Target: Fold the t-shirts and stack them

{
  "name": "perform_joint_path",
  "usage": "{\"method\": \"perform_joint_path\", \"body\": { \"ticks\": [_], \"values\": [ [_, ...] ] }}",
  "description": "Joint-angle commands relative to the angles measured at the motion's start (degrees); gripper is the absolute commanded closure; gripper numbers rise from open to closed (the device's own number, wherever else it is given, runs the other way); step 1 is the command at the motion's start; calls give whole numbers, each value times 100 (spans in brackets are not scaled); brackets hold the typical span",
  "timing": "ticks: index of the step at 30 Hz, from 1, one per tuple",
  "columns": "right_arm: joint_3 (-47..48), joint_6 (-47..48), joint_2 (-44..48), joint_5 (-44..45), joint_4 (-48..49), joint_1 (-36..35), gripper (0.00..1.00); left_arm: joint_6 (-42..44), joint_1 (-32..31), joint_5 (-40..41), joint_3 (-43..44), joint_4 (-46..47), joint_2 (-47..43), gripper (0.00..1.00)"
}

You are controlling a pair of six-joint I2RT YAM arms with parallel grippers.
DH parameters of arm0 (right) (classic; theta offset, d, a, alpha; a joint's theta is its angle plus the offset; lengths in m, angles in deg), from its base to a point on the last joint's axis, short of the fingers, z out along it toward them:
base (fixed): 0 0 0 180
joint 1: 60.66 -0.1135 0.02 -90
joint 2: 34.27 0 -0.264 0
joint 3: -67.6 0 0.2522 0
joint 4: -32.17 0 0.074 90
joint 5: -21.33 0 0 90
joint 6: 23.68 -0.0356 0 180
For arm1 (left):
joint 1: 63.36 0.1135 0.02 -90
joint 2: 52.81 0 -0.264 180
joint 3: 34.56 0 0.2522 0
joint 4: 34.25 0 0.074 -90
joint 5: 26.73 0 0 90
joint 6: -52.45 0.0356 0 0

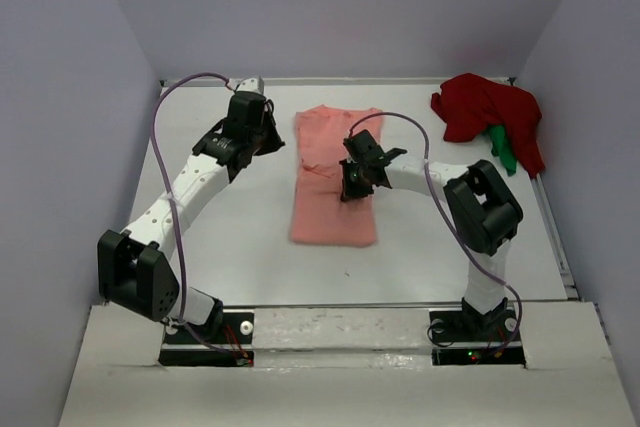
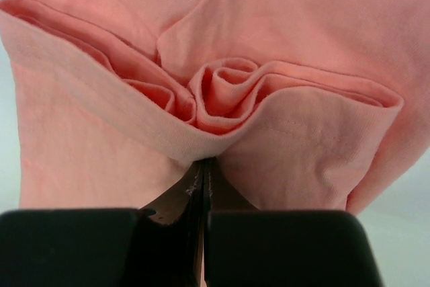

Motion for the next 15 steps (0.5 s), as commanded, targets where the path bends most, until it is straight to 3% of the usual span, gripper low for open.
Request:
{"method": "perform_joint_path", "body": {
  "ticks": [1,11,15],
  "values": [
    [-784,-522,437,206,-353,-185,100,103,26,-54,-176,-88,-329,100],
    [-2392,-1252,1589,592,-142,-677,100,147,34,-97,-369,-70,-461,100],
    [-2587,-1270,1703,784,-80,-791,100,165,26,-185,-448,-27,-444,100]
  ]
}}
